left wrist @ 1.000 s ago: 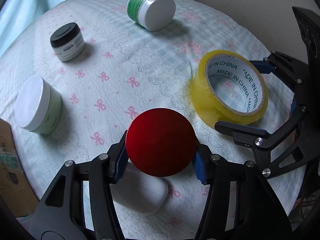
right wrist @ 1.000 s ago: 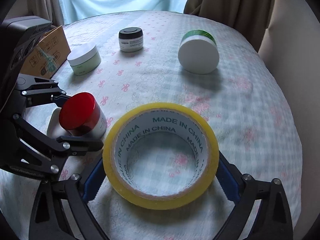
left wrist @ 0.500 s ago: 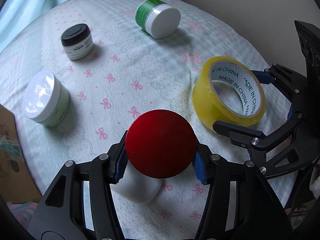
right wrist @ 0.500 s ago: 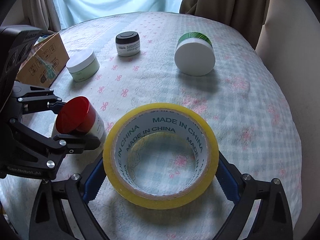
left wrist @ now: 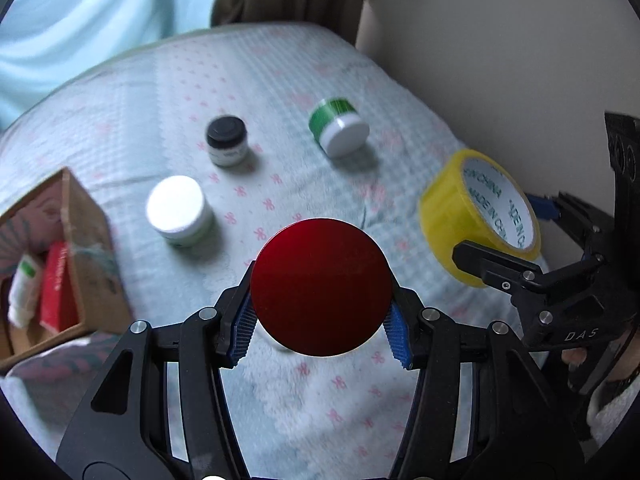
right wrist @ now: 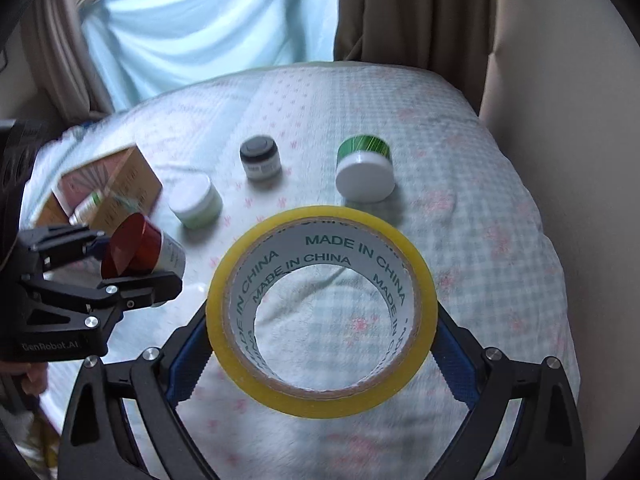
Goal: Organize rigid objects
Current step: 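Carry the red jar and tape roll into the cardboard box and release both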
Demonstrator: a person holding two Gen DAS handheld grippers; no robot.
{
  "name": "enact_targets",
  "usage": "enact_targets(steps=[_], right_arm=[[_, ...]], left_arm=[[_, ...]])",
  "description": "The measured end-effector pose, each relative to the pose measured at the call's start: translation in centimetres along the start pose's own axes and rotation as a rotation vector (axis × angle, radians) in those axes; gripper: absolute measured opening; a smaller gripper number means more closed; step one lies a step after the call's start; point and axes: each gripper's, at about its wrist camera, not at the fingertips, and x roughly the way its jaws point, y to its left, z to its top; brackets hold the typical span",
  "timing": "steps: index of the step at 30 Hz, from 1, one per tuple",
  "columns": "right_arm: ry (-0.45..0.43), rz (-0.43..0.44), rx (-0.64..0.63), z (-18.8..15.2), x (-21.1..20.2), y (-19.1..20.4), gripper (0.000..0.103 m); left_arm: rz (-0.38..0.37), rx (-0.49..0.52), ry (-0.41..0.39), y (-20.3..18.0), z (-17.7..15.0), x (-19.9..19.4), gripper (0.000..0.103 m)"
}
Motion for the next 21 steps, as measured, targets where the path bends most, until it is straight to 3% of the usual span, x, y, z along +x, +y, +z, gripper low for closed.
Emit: enact_targets(steps=[11, 15, 21], right_arm=[[-0.046, 0.022, 0.065, 4.8, -12.2, 3.5, 0.096], [-0.056, 0.058, 0.064, 6.6, -14.8, 5.2, 0.096], [-0.066, 0.094, 0.028, 9.4, -16.5, 9.5, 0.096]], left_arm=[[0.091, -0.234, -0.116, 2.3, 1.1, -16.2, 0.051], [0.130, -0.269, -0.143, 4.0, 1.1, -20.8, 0.051], [0.160, -0.323, -0.165, 8.9, 0.8, -24.7, 0.051]])
